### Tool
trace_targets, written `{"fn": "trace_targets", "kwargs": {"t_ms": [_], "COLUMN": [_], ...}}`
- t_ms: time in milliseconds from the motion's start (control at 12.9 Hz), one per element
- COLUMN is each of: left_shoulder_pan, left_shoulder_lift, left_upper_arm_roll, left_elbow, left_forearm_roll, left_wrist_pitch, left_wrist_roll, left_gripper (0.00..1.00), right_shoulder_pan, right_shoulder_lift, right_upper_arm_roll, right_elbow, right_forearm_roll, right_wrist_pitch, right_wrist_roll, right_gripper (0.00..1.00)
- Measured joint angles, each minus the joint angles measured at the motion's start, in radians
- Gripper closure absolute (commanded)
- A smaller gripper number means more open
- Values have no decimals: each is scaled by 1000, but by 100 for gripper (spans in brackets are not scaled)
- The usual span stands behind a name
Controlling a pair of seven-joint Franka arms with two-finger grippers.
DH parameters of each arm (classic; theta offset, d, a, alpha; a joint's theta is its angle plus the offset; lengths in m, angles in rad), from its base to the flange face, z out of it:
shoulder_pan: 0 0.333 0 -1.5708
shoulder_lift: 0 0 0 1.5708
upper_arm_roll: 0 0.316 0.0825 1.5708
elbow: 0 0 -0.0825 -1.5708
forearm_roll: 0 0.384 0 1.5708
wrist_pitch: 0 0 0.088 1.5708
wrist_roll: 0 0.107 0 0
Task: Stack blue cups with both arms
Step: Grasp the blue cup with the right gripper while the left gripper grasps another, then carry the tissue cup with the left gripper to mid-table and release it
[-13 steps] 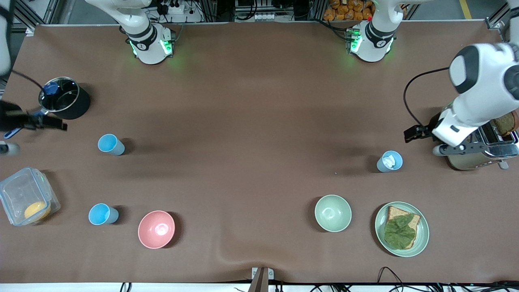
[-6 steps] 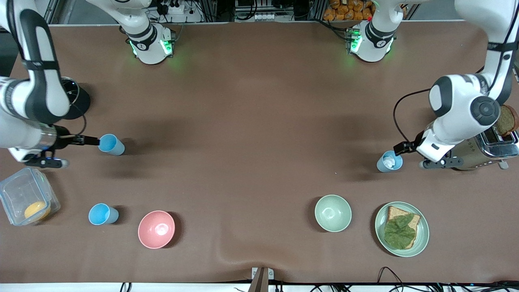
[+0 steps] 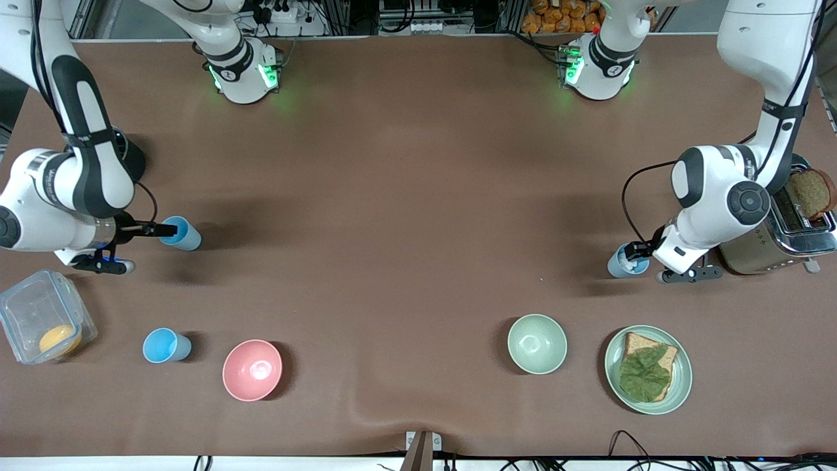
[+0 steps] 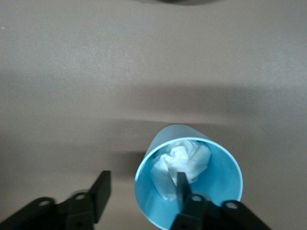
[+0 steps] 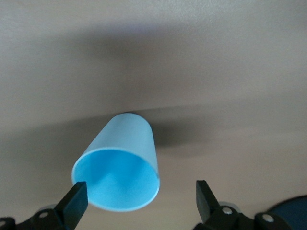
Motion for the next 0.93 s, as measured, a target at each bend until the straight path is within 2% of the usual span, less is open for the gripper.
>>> {"fn": "trace_targets", "kwargs": {"t_ms": [77, 155, 232, 387, 542, 775, 930], "left_shoulder_pan": [0, -1, -3, -10, -14, -34, -98], "left_shoulder_lift": [2, 4, 5, 6, 6, 6, 6], "left_upper_arm_roll": [-1, -2, -7, -37, -99, -226, -269], "left_elbow": [2, 5, 10, 21, 43, 71, 83], "left_forearm_roll": [0, 0, 0, 0, 0, 0, 0], "left_wrist_pitch": [0, 0, 0, 1, 1, 1, 1], "left_wrist_roll": [0, 0, 0, -3, -80, -328, -505], "left_gripper": [100, 100, 100, 100, 100, 100, 100], "right_shoulder_pan": [0, 0, 0, -7, -15, -14, -8], "right_shoulder_lift": [17, 34, 48, 70, 77, 75, 64], "right_upper_arm_roll": [0, 0, 0, 0, 0, 6, 12], "right_elbow": [0, 0, 0, 0, 0, 6, 21], "right_forearm_roll": [0, 0, 0, 0, 0, 0, 0], "right_wrist_pitch": [16, 29, 44, 68, 71, 67, 46], "right_wrist_roll": [0, 0, 0, 0, 0, 0, 0], "right_gripper": [0, 69, 100, 100, 100, 100, 100]}}
